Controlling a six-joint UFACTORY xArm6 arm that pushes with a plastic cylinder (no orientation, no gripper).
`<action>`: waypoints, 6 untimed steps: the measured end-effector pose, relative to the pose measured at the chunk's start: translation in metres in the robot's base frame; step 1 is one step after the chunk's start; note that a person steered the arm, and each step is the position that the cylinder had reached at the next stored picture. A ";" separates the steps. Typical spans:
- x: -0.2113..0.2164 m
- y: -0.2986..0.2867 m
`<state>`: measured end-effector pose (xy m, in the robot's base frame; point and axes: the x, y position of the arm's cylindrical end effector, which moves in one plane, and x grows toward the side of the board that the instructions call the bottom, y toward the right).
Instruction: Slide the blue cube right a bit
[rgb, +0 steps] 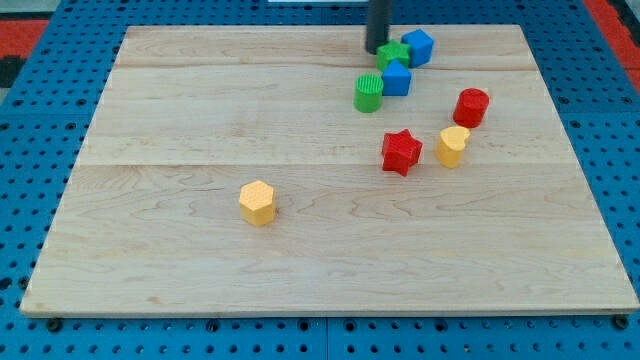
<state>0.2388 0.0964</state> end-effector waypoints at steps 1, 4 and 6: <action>-0.010 0.005; -0.030 -0.036; -0.015 0.018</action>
